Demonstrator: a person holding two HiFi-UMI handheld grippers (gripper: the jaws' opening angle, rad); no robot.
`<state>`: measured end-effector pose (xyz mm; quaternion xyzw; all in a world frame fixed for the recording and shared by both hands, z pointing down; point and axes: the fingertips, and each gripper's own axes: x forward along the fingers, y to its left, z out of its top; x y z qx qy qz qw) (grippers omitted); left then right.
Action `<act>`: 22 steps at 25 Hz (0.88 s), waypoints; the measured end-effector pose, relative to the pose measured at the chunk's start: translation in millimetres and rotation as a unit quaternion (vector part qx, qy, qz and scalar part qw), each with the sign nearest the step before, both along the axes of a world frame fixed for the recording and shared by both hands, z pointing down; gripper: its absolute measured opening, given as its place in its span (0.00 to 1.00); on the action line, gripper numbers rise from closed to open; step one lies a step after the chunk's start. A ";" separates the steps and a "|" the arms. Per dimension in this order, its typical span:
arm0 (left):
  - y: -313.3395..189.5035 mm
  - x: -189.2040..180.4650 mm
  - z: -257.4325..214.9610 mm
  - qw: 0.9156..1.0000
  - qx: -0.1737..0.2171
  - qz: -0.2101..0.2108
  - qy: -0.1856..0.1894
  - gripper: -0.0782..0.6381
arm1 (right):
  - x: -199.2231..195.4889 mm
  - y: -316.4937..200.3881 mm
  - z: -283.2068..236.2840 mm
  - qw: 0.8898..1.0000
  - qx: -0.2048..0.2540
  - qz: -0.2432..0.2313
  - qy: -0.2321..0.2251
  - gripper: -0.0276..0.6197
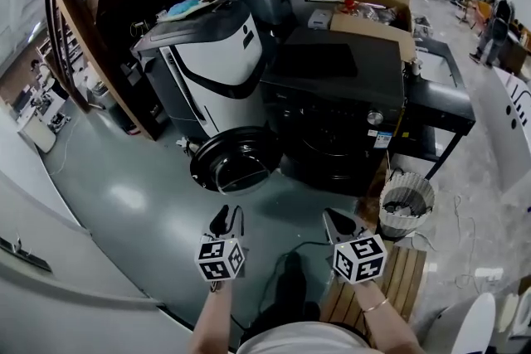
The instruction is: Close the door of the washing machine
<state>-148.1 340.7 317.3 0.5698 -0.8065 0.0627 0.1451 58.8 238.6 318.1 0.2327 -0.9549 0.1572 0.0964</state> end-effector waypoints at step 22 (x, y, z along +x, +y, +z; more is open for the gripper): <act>-195.9 -283.2 57.0 0.999 -0.047 -0.025 0.010 0.40 | -248.4 -180.5 37.7 0.997 -0.031 -0.029 0.057 0.05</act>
